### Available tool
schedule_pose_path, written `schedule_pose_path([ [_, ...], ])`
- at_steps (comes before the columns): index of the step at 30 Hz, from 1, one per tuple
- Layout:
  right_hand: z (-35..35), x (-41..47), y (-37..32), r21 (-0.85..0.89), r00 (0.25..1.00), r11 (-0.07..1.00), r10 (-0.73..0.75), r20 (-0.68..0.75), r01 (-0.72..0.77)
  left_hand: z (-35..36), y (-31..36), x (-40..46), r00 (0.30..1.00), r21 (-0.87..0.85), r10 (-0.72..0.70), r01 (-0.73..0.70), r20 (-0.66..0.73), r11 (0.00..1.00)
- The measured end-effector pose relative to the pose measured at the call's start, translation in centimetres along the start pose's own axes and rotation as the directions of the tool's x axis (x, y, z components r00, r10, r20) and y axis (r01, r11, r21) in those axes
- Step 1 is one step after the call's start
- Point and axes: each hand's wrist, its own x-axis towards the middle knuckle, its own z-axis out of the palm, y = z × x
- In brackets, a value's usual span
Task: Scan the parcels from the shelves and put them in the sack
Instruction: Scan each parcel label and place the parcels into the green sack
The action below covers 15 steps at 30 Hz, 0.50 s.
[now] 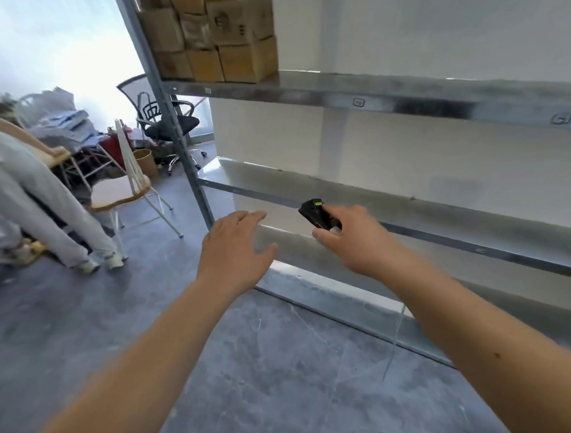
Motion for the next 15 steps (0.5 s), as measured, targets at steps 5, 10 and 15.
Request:
schedule_pose_path([
  [5,-2.2,4.5,-3.0,-0.06,0.997,0.995,-0.079,-0.014,0.078,-2.2,-0.7,5.3,0.999,-0.03,0.031,-0.032,-0.041,0.999],
  [10,-4.3,11.6,-4.9,-0.107,0.992,0.988,-0.12,-0.047,0.115,-3.6,-2.4,12.5,0.991,-0.016,0.093,-0.095,-0.093,0.995],
  [15,-6.1,20.0,-6.3,-0.121,0.974,0.972,-0.212,-0.084,0.201,-4.7,-4.0,21.4,0.984,-0.004,0.112,-0.114,-0.141,0.994],
])
